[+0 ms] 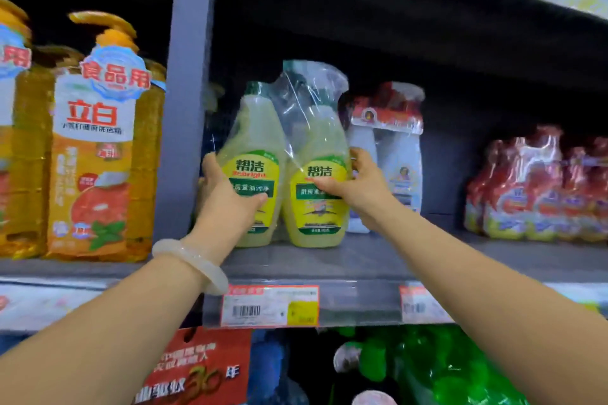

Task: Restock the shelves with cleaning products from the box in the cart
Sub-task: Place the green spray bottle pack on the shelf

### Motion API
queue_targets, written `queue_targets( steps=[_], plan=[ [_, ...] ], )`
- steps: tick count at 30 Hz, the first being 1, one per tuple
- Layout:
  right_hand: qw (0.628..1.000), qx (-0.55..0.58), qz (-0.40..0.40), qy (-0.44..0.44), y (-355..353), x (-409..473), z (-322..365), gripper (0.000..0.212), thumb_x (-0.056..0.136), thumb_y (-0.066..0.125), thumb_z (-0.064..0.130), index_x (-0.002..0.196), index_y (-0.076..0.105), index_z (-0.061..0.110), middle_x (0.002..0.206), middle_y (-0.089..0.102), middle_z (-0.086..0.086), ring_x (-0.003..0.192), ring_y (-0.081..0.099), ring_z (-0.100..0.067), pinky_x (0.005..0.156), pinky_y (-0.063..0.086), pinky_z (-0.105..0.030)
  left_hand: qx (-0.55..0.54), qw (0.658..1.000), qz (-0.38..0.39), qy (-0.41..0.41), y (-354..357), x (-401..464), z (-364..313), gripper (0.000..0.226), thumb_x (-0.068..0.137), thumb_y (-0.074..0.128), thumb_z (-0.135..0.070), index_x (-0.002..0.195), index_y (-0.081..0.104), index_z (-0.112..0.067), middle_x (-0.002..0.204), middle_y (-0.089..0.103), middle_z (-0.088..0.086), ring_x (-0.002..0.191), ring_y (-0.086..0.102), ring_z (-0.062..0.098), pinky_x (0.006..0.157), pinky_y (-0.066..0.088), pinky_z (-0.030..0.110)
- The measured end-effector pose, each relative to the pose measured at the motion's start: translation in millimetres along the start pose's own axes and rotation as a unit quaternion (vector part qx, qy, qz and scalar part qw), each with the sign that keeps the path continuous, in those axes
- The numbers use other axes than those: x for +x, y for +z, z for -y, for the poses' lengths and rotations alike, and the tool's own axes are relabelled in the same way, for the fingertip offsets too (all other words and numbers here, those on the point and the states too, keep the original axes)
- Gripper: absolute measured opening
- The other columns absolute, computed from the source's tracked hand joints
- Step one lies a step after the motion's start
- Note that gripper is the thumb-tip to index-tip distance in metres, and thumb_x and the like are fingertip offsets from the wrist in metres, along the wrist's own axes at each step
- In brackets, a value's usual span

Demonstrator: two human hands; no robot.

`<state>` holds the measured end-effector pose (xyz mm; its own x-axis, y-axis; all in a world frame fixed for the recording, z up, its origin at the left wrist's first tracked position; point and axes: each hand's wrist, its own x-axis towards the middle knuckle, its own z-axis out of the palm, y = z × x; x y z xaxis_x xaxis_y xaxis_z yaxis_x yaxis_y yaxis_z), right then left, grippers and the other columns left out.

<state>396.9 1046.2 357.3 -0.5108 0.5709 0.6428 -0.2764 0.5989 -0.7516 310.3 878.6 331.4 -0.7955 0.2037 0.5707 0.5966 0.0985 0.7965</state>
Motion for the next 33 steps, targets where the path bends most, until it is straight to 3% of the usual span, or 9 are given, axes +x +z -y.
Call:
queue_targets(
  steps=[3, 8, 14, 19, 25, 33],
  plan=[
    [0.999, -0.009, 0.031, -0.014, 9.7, 8.4, -3.9, 0.062, 0.064, 0.085, 0.004, 0.109, 0.045, 0.02, 0.101, 0.063, -0.003, 0.097, 0.065, -0.024, 0.089, 0.053, -0.047, 0.027, 0.999, -0.013, -0.024, 1.4, 6.5, -2.3, 0.093, 0.079, 0.074, -0.016, 0.149, 0.011, -0.014, 0.141, 0.038, 0.013, 0.129, 0.039, 0.03, 0.102, 0.033, 0.037],
    [0.993, -0.053, 0.099, -0.022, 2.4, 6.8, -15.0, 0.1, 0.055, 0.086, -0.004, 0.133, 0.03, 0.022, 0.112, 0.058, -0.001, 0.102, 0.06, -0.02, 0.092, 0.051, -0.04, 0.049, 0.996, -0.005, -0.07, 4.6, 18.4, -2.7, 0.092, 0.074, 0.078, -0.018, 0.144, 0.018, -0.018, 0.135, 0.043, 0.012, 0.121, 0.046, 0.032, 0.099, 0.042, 0.041],
    [0.988, -0.121, 0.088, -0.028, 4.2, 23.1, -22.4, 0.096, 0.051, 0.09, 0.005, 0.129, 0.035, 0.018, 0.113, 0.061, -0.004, 0.105, 0.061, -0.025, 0.094, 0.049, -0.047, 0.117, 0.985, 0.044, -0.116, 15.7, 24.1, -16.1, 0.111, 0.069, 0.082, -0.015, 0.148, 0.004, -0.019, 0.145, 0.027, 0.01, 0.13, 0.036, 0.031, 0.105, 0.034, 0.038],
    [0.981, -0.174, 0.078, -0.042, 7.4, 28.0, -30.1, 0.102, 0.046, 0.092, 0.023, 0.13, 0.034, 0.017, 0.112, 0.062, -0.006, 0.105, 0.061, -0.028, 0.092, 0.05, -0.047, 0.191, 0.972, 0.054, -0.124, 19.9, 34.2, -18.4, 0.115, 0.066, 0.085, -0.019, 0.147, 0.004, -0.016, 0.143, 0.032, 0.015, 0.127, 0.042, 0.035, 0.103, 0.036, 0.042],
    [0.976, -0.21, 0.063, -0.019, 8.1, 27.6, -32.4, 0.095, 0.059, 0.089, 0.022, 0.134, 0.031, 0.015, 0.119, 0.059, -0.012, 0.109, 0.057, -0.032, 0.092, 0.048, -0.042, 0.141, 0.981, 0.052, -0.121, 24.5, 36.4, -10.1, 0.112, 0.071, 0.081, -0.013, 0.149, 0.001, -0.022, 0.143, 0.031, 0.014, 0.123, 0.044, 0.033, 0.099, 0.038, 0.041],
    [0.971, -0.235, 0.053, -0.007, 11.3, 23.1, -31.1, 0.09, 0.059, 0.088, 0.029, 0.129, 0.033, 0.016, 0.123, 0.055, -0.012, 0.11, 0.057, -0.033, 0.093, 0.047, -0.048, 0.127, 0.985, 0.049, -0.109, 24.7, 34.2, -3.8, 0.115, 0.072, 0.08, -0.012, 0.15, -0.003, -0.027, 0.142, 0.035, 0.012, 0.121, 0.046, 0.031, 0.098, 0.039, 0.039]
  ],
)
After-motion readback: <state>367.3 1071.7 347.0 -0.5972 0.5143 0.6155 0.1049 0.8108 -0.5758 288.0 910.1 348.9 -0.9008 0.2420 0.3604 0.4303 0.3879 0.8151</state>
